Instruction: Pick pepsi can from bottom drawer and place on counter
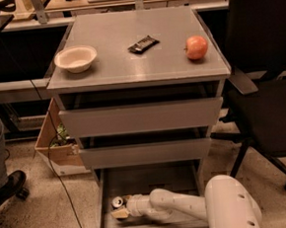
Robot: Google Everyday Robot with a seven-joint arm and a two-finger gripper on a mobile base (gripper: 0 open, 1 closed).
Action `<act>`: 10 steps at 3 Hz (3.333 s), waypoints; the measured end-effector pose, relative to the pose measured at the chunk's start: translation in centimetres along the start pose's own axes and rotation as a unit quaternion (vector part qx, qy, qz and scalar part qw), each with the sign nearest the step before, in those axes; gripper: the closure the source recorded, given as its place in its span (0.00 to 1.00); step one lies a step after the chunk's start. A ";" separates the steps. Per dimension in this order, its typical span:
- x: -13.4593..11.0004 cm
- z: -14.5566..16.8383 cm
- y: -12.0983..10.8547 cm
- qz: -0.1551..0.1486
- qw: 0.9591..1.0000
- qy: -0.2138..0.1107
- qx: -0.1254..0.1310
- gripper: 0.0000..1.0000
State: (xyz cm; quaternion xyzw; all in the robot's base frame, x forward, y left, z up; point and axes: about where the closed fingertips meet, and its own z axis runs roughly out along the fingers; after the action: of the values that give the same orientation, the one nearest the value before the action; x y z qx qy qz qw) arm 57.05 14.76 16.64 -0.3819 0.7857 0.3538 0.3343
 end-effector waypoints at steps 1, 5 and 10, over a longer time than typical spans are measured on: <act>-1.4 -1.0 0.5 -0.004 1.000 -0.013 0.002 0.73; -12.0 -28.1 0.1 -0.037 0.990 -0.127 0.048 1.00; -25.4 -39.2 7.9 -0.146 0.972 -0.183 0.027 1.00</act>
Offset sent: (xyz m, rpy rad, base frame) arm -0.0022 -0.0601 0.1083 0.0227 -0.1622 -0.0893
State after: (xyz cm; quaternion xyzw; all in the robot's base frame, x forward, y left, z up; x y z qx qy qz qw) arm 52.74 -4.15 59.86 -0.4120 0.6566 0.3433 0.5303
